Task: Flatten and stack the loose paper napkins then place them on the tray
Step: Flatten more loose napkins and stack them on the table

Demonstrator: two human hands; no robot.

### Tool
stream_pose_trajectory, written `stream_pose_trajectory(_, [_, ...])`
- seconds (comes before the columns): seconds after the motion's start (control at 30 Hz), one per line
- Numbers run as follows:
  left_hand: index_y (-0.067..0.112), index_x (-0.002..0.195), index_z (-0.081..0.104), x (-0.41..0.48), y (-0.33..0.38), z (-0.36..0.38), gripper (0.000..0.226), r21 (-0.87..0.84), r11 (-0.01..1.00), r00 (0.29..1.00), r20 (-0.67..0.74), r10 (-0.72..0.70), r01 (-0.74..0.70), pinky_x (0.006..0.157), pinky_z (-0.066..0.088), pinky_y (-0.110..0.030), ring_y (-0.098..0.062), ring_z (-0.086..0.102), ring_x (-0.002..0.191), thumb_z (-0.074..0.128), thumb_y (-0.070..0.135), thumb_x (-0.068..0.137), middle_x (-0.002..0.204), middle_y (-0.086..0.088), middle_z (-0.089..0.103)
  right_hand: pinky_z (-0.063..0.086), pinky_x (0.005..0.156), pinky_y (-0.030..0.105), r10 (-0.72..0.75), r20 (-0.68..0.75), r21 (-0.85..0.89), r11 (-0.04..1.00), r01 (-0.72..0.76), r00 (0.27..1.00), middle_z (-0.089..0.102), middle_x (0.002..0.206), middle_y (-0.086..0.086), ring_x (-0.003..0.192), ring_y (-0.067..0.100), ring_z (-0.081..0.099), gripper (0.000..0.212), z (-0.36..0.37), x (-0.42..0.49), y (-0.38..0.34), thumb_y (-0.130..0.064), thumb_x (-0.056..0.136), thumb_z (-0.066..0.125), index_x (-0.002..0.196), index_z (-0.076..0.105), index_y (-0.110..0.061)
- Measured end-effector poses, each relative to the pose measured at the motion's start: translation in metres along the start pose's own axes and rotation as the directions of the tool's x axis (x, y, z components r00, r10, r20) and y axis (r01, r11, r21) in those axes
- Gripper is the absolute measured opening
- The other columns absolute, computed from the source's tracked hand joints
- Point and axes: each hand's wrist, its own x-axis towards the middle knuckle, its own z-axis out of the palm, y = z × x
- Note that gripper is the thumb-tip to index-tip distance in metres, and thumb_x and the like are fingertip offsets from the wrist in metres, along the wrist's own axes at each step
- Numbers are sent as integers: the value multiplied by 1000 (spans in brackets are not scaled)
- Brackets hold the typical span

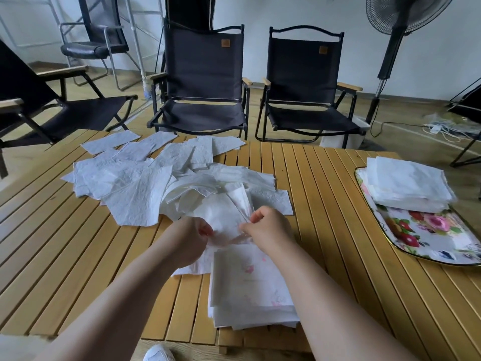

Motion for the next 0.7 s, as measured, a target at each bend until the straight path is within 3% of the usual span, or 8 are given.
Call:
stream_pose_trajectory(0.07, [23,121,69,-2,1,0,34,9,1000,1000,-15,11,-11,45,31,-9,-3,42,56,49,9,98,119,2,68,49,53,26,-26,-17,14,1000,26,1000,66,89,-4,85,20,66,22,2,2,-1,-27,79,81,88,62,-24])
stream_pose_trajectory(0.13, [22,123,68,-3,1,1,33,26,999,999,-22,30,-29,45,32,-8,-3,40,56,50,10,98,122,2,67,57,67,31,-50,-27,15,999,51,998,66,88,-6,86,19,66,21,4,4,-4,-22,80,79,89,61,-25])
stream_pose_trajectory(0.23, [22,124,68,-4,0,1,32,31,999,999,-26,43,-42,55,36,-10,-5,52,69,51,11,98,123,1,67,57,74,32,-80,-37,6,997,80,996,63,88,-9,87,18,64,21,4,5,-7,-21,82,76,91,58,-26])
stream_pose_trajectory(0.3, [22,123,68,-4,-1,2,31,27,999,999,-29,41,-41,59,39,-12,-10,58,78,52,12,98,122,1,68,57,73,32,-60,-4,25,998,60,998,61,87,-10,89,18,64,20,4,5,-6,-23,82,75,93,59,-26])
stream_pose_trajectory(0.43, [23,123,67,-4,1,5,32,45,998,998,-48,36,-34,49,33,-11,-4,50,63,51,14,98,121,1,67,62,73,39,-45,53,59,997,42,998,68,98,-3,90,22,69,22,6,3,-1,-28,80,77,90,58,-27])
stream_pose_trajectory(0.57, [23,124,67,-5,3,7,32,79,997,997,-70,32,-26,44,30,-11,-3,44,56,48,15,99,119,0,67,47,54,25,-84,16,24,996,84,996,58,98,-7,86,18,61,34,-1,1,-3,-23,85,72,114,54,-27])
stream_pose_trajectory(0.63, [23,124,67,-5,3,6,32,88,996,997,-68,38,-32,47,32,-9,-3,46,59,49,14,99,120,1,68,44,54,24,-100,-18,22,995,101,995,58,96,-7,84,17,60,38,-2,2,-3,-18,86,69,119,52,-27])
stream_pose_trajectory(0.7, [23,124,68,-5,3,6,33,99,994,996,-68,52,-45,62,41,-14,-9,57,77,49,14,98,122,0,68,43,55,24,-101,-32,29,994,102,994,58,98,-6,87,18,60,41,-1,2,-4,-15,86,68,123,52,-26])
